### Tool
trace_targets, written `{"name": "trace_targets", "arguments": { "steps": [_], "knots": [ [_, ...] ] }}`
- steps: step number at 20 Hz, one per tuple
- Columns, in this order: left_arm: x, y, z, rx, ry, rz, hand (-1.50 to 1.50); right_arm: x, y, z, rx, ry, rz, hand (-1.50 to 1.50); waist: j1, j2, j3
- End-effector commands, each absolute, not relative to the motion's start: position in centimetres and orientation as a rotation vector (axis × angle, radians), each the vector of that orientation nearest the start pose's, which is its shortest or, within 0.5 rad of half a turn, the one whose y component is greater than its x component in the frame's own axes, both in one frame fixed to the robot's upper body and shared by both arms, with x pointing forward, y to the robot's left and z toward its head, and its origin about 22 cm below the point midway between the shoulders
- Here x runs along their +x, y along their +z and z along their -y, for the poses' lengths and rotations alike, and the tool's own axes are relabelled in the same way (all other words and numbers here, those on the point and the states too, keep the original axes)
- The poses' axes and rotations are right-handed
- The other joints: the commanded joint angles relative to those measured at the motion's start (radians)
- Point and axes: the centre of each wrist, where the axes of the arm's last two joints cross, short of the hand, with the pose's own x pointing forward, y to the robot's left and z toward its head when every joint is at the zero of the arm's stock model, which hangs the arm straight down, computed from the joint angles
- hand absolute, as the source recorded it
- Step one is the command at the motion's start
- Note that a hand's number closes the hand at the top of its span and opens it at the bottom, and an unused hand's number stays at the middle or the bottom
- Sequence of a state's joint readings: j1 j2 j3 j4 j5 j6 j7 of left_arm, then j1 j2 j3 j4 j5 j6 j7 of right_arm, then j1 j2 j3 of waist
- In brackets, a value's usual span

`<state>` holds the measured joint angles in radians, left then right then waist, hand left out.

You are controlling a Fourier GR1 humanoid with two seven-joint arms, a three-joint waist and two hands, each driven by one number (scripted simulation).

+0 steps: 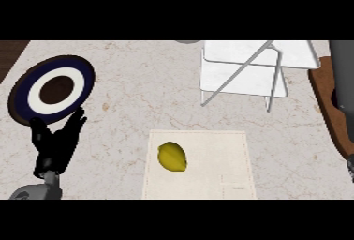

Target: Pick the cupcake from the placemat and place it in the tiered shelf

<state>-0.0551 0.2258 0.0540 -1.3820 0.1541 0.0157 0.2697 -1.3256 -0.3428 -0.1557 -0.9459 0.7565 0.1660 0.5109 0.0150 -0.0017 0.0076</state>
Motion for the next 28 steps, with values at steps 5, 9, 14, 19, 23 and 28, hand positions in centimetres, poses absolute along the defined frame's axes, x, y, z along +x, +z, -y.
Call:
{"name": "trace_targets", "arguments": {
  "steps": [5,9,14,19,23,28],
  "knots": [
    [24.9,-2.6,-28.6,0.088,0.032,1.111,0.00,43.6,32.8,19.2,-0.935,0.488,1.567,1.50,-0.009,0.004,-0.008],
    [24.5,-1.7,-29.6,0.079,0.028,1.108,0.00,43.4,34.9,19.6,-0.851,0.304,1.590,-1.50,0.001,0.003,-0.008],
    [25.2,-2.1,-28.1,0.086,0.025,1.108,0.00,42.9,36.0,19.8,-0.682,0.136,1.680,-1.50,-0.004,0.004,-0.008],
    [24.9,-2.6,-30.0,0.074,0.037,1.108,0.00,42.7,37.6,21.4,-0.553,-0.038,1.725,-1.50,-0.002,0.005,-0.008],
    [24.2,-2.6,-29.7,0.094,0.018,1.109,0.00,42.5,36.9,23.8,-0.599,-0.199,1.746,-1.50,-0.002,0.004,-0.008],
    [24.9,-2.9,-28.5,0.096,0.044,1.117,0.00,40.4,40.2,27.5,-0.776,-0.328,1.714,-1.50,-0.020,0.000,-0.008]
  ]
}}
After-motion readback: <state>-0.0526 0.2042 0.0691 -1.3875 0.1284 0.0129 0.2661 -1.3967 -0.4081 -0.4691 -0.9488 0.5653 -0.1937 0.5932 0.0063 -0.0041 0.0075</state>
